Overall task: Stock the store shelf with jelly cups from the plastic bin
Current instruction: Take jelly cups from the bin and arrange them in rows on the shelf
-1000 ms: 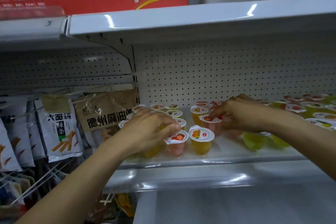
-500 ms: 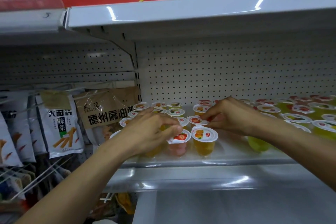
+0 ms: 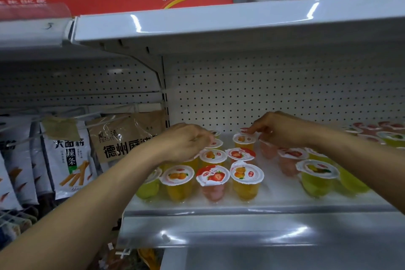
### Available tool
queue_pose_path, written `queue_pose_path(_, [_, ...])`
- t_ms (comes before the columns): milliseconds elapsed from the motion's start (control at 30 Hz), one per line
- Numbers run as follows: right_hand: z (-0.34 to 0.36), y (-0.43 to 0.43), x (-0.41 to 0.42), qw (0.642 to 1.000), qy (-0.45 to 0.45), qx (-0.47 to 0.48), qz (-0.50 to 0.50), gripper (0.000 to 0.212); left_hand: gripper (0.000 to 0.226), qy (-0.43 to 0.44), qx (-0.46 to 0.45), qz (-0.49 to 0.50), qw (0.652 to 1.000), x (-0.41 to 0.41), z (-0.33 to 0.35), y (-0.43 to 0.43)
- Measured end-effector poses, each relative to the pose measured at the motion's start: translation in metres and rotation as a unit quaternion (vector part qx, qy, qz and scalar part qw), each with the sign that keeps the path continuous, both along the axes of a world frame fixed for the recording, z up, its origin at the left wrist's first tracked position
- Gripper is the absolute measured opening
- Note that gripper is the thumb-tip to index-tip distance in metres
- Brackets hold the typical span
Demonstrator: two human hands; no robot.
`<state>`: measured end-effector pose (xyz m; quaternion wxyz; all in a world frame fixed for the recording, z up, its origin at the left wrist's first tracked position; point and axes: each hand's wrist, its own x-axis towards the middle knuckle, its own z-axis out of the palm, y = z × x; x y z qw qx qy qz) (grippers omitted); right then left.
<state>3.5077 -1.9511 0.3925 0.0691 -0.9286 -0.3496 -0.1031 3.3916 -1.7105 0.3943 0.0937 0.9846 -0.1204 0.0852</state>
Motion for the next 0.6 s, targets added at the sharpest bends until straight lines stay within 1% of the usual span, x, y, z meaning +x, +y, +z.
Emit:
queue_pose_path(100, [-0.006,0.009,0.009,1.000,0.010,-0.017,0.010,0.049,0.038,0.041,0.039,0.017,0.998,0.017,-0.001,0.001])
queue_pose_path(200, [-0.009,0.015,0.013,0.999,0.013,-0.019,0.026,0.052,0.037,0.057,0.045,0.019,0.997,0.023,-0.004,0.005])
queue_pose_path(367, [-0.013,0.021,0.016,0.997,0.034,0.015,0.061,0.048,0.037,0.049,0.038,0.019,0.998,0.025,-0.010,0.011])
queue_pose_path(500, [-0.007,0.024,0.002,0.993,0.061,0.027,0.095,0.053,0.052,0.040,0.040,0.014,0.998,0.026,-0.012,0.013])
queue_pose_path(600, [-0.008,0.026,0.000,0.992,0.066,0.031,0.100,0.054,0.052,0.039,0.031,0.017,0.999,0.027,-0.013,0.013])
